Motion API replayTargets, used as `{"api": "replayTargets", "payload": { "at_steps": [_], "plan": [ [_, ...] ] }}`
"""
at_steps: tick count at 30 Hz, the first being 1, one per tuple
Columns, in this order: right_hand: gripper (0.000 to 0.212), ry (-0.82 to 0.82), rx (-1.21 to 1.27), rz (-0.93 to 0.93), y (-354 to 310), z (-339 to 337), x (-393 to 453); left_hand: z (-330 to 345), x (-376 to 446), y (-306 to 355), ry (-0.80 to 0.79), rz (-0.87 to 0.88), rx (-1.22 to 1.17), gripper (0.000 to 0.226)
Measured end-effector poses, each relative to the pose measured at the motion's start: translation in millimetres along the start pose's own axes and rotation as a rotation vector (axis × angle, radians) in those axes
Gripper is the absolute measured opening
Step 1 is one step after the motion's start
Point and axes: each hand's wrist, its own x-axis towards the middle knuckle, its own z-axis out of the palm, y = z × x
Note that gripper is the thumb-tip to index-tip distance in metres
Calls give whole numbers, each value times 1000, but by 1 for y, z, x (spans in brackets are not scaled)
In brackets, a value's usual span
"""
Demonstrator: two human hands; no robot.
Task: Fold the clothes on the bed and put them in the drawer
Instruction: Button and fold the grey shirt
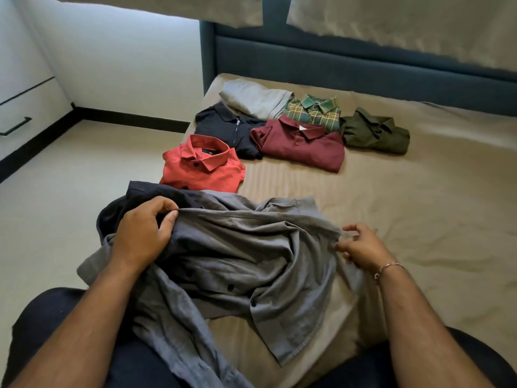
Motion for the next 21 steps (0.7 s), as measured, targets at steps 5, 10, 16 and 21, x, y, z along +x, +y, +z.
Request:
{"api": "replayTargets", "payload": {
  "at_steps": [5,10,16,21],
  "plan": [
    [13,38,221,-32,0,7,-7,1,0,1,-15,-4,-37,29],
    [15,98,415,-2,-5,8,-10,-4,-2,1,-12,37,-52,43],
    [18,434,132,-121,-9,10,-20,-6,-2,0,-3,54,-28,29],
    [16,373,324,-101,-1,23,-11,-6,-3,-1,3,60,-25,30]
  ]
}}
